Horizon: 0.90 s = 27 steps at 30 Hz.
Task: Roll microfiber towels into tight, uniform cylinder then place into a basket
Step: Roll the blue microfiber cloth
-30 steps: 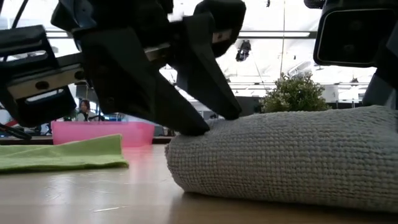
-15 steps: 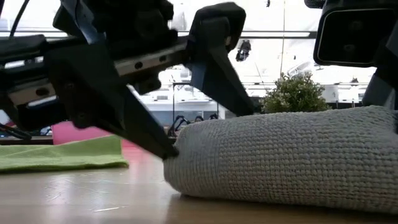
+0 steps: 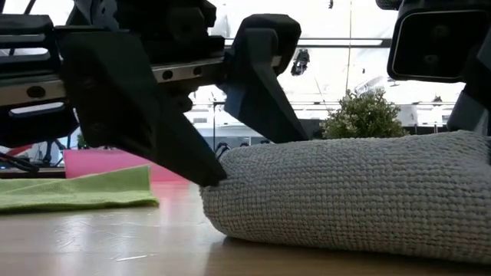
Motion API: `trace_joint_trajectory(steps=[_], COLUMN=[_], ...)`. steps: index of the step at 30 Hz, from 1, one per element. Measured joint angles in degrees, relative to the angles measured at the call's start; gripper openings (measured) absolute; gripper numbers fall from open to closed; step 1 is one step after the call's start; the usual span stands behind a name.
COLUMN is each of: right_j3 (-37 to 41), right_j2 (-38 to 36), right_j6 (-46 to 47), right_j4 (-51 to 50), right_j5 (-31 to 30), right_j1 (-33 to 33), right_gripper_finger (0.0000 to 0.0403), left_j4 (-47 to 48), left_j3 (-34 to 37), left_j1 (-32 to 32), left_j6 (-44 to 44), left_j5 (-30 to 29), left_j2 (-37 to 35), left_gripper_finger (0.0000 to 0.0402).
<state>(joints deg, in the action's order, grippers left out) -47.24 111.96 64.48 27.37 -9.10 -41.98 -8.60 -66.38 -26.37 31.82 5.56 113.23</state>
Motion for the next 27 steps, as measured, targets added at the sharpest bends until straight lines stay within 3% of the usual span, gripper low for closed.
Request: trace_joint_trajectory(steps=[10,21,27], right_j3=[-0.02,0.00,0.00], right_j2=[0.00,0.00,0.00], right_j6=[-0.43,-0.45,-0.91], right_j4=[-0.08,0.03,0.03], right_j5=[-0.02,-0.07,-0.09], right_j1=[0.00,0.00,0.00], right_gripper_finger=[0.0023,0.0023,0.0023], left_j4=[-1.70,-0.93,1.51], left_j3=[0.02,-1.21,-1.44], left_j1=[0.00,0.00,0.00], left_j6=[-0.50,-11.40,-20.74], left_j5=[-1.03,-1.40,-0.94], left_j2=[2.15,3.49,2.89], left_gripper_finger=[0.0197,0.0192,0.0133])
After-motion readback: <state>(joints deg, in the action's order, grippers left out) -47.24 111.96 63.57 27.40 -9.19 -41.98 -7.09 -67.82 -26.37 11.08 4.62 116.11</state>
